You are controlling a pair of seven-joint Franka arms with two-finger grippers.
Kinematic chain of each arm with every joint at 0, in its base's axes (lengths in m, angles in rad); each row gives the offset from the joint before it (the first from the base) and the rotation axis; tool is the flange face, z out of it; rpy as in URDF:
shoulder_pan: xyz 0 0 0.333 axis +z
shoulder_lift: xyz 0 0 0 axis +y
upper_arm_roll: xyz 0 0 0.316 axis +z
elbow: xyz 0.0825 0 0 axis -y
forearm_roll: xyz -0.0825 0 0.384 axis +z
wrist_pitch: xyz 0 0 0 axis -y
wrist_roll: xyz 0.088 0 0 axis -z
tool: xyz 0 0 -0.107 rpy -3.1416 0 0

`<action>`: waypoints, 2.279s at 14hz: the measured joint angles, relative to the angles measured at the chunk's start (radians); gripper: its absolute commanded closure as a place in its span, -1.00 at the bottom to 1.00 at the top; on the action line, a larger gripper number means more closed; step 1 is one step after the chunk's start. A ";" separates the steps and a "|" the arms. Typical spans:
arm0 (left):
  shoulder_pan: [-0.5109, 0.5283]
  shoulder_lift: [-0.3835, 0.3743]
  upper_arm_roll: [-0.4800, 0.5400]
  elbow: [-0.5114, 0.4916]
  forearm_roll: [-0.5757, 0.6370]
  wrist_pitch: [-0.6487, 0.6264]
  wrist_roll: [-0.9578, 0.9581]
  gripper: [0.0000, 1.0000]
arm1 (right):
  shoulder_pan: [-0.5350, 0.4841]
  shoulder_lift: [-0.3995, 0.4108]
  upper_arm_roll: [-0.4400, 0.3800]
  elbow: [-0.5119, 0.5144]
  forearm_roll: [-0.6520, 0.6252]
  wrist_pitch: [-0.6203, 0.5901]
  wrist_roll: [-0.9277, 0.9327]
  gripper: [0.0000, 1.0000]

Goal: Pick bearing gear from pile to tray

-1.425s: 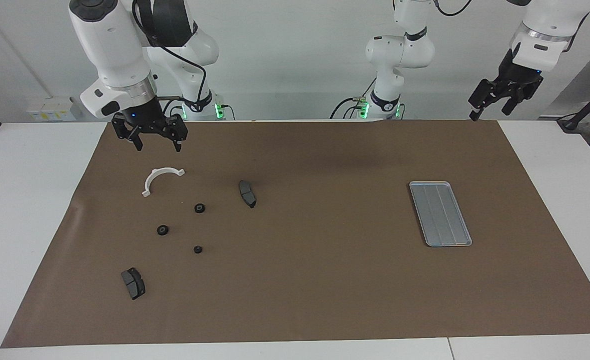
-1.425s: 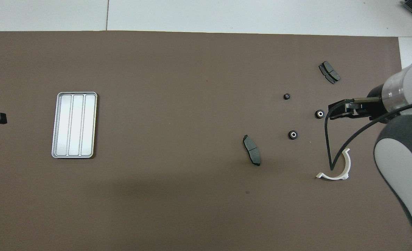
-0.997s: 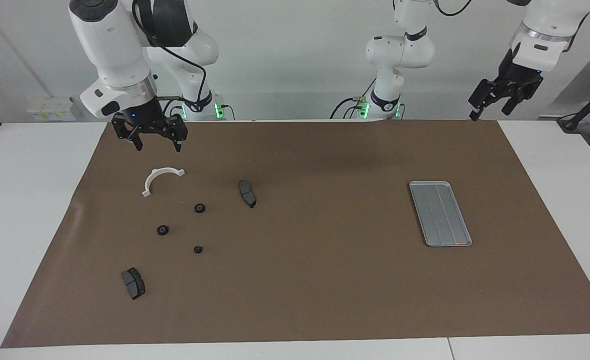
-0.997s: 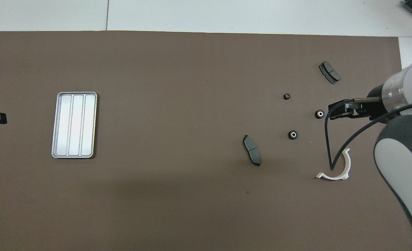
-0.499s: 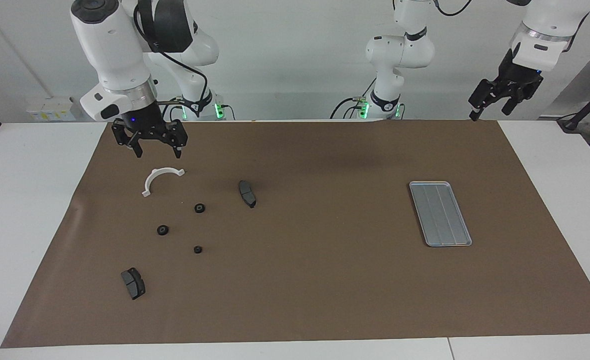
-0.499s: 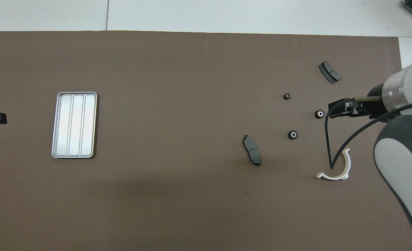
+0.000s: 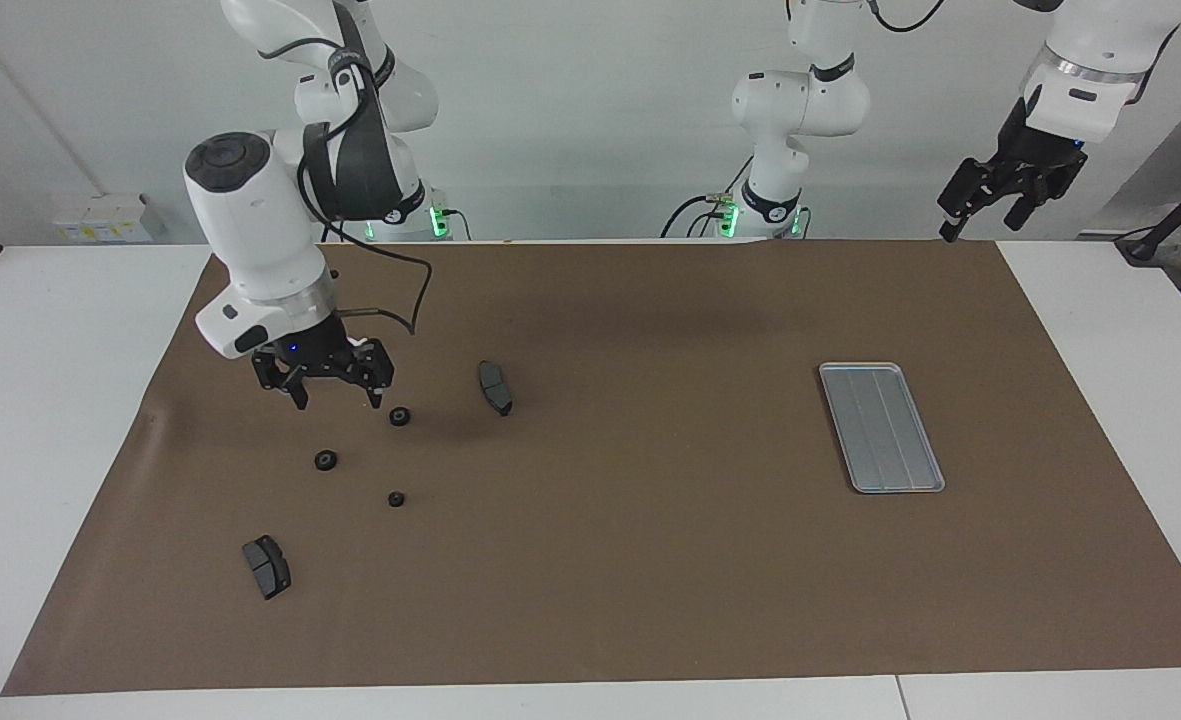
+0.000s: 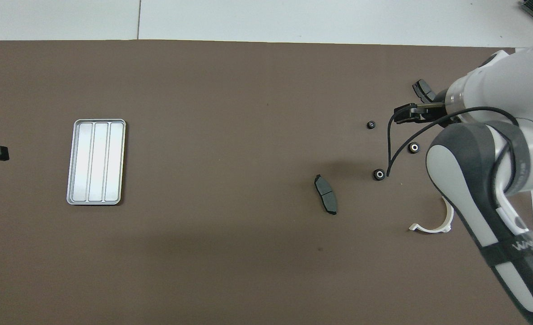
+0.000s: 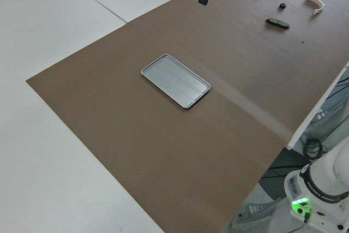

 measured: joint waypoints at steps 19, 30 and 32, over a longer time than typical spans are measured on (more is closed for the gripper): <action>0.000 0.000 -0.002 0.000 0.000 0.000 0.000 -1.00 | 0.023 0.318 0.002 0.009 -0.001 0.306 -0.001 -0.30; -0.002 0.000 -0.015 0.000 0.000 0.014 0.036 -1.00 | 0.027 0.290 -0.001 -0.022 -0.003 0.301 -0.001 0.84; -0.003 0.001 -0.019 0.000 0.000 0.014 0.043 -1.00 | 0.027 0.279 0.000 -0.037 -0.003 0.301 -0.001 0.99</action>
